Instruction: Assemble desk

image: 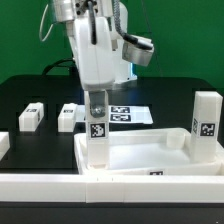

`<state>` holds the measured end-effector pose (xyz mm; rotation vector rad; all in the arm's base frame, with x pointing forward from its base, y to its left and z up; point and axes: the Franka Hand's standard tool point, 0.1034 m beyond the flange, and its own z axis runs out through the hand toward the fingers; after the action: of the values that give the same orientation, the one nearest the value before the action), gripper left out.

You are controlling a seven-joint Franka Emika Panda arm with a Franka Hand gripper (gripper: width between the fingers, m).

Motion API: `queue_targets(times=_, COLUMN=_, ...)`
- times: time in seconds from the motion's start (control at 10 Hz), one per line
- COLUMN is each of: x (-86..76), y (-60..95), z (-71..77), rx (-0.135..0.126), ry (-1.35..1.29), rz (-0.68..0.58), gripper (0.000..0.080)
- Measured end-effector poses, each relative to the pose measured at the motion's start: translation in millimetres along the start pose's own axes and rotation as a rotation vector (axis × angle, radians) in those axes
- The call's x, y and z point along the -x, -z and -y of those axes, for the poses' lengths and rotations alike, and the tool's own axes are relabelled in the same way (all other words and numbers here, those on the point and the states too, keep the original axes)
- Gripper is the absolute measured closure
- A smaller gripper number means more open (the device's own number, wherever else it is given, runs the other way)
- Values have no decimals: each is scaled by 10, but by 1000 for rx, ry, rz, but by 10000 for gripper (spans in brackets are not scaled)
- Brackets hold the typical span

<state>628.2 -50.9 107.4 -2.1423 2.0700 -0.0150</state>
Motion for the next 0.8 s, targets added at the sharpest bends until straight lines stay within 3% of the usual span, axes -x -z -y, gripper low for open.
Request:
queue_targets(times=0.3, x=-7, y=1, z=-9, rx=0, ry=60, rz=-6, gripper=502)
queue_targets(times=0.4, x=12, y=2, z=-16, rx=16, ry=242, rz=-11, gripper=327)
queue_targets(times=0.5, x=51, y=-7, z=-21, rx=32, ry=437, rz=-13, gripper=327)
queue_targets(times=0.6, x=101, y=-11, z=-38, rx=42, ry=551, rz=1, gripper=186)
queue_targets(times=0.8, x=117, y=-25, z=-59, rx=43, ry=673, rz=5, gripper=152)
